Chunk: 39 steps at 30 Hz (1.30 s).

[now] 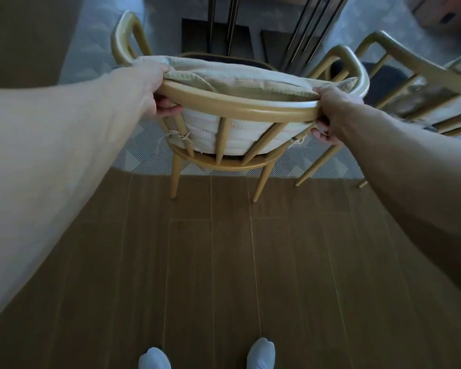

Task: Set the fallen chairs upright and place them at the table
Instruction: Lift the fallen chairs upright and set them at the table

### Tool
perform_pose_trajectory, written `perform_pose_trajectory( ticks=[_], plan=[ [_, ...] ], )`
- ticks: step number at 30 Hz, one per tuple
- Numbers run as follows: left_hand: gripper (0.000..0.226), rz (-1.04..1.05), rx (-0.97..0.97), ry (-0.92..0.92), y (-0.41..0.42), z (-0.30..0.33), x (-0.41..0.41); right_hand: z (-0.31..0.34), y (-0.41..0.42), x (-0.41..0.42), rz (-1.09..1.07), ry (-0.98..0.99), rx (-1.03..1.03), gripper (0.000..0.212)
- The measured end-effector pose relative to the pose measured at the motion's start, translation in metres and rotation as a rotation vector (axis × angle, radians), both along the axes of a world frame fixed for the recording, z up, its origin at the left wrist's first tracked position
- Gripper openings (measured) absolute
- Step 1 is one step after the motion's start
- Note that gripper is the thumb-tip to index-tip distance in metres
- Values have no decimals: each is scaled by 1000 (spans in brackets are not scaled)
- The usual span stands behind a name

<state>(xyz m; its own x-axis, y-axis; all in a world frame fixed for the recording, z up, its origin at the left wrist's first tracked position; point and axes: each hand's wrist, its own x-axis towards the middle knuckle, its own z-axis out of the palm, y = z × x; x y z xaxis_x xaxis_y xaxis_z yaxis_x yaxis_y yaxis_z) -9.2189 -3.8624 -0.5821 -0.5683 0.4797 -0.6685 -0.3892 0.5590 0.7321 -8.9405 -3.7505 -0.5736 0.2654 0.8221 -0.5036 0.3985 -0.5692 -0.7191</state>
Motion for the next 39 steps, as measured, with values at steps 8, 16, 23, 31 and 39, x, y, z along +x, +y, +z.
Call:
perform_pose_trajectory(
  ticks=[8, 16, 23, 31, 39],
  plan=[
    [73, -68, 177, -131, -78, 10, 23, 12, -28, 43, 284, 297, -212, 72],
    [51, -21, 199, -53, -257, 80, 75, 34, -173, 170, 343, 324, -133, 55],
    [43, -62, 394, 209, -296, 211, 167, 139, -225, 167, 285, 535, 6, 36],
    [40, -60, 759, 387, -336, 317, 232, 315, -281, 141, 594, 694, 455, 27],
    [48, -57, 923, 334, -449, 337, 260, 361, -419, 185, 598, 650, 641, 31]
  ],
)
